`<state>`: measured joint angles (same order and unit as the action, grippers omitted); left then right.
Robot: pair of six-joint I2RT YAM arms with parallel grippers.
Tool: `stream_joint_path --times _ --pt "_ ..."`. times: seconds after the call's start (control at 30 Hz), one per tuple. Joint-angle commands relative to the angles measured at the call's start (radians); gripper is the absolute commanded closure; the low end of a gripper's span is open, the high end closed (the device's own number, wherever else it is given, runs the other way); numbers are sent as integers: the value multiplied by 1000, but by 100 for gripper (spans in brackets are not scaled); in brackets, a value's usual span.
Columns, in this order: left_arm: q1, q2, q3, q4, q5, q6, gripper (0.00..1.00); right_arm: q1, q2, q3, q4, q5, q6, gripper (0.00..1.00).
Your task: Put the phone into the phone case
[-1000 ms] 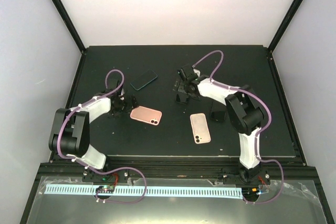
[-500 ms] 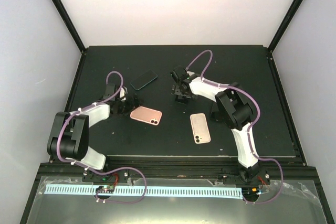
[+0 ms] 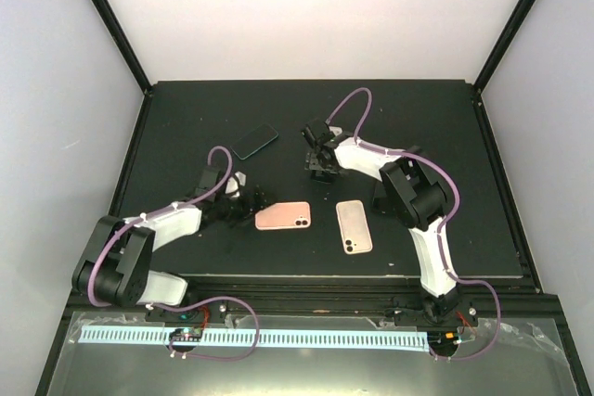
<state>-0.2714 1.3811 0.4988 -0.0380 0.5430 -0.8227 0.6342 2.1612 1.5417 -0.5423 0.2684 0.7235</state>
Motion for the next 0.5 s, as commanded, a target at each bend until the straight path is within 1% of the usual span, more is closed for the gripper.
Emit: stream_joint_path --times 0.0,0.07,0.1,0.23,0.3,0.37,0.47 --pt "-103 -40 -30 -81 0 -100 1 -10 30 -35 20 6 -33 20" --pt "-134 -72 -29 -90 -24 -98 2 -16 30 -41 20 1 -42 22" --pt "-141 -86 -28 -93 -36 -80 5 -19 27 -46 24 0 -48 23" --pt "-146 -125 12 -146 -115 64 12 -28 8 -77 53 -14 -76 25" --pt "-146 -109 60 -211 -164 161 14 -33 -3 -94 69 -23 -92 26" --pt "-147 -52 122 -262 -192 253 15 -36 -14 -105 73 -31 -111 26" --pt "-155 15 178 -298 -207 345 15 -42 -23 -120 73 -34 -138 26"
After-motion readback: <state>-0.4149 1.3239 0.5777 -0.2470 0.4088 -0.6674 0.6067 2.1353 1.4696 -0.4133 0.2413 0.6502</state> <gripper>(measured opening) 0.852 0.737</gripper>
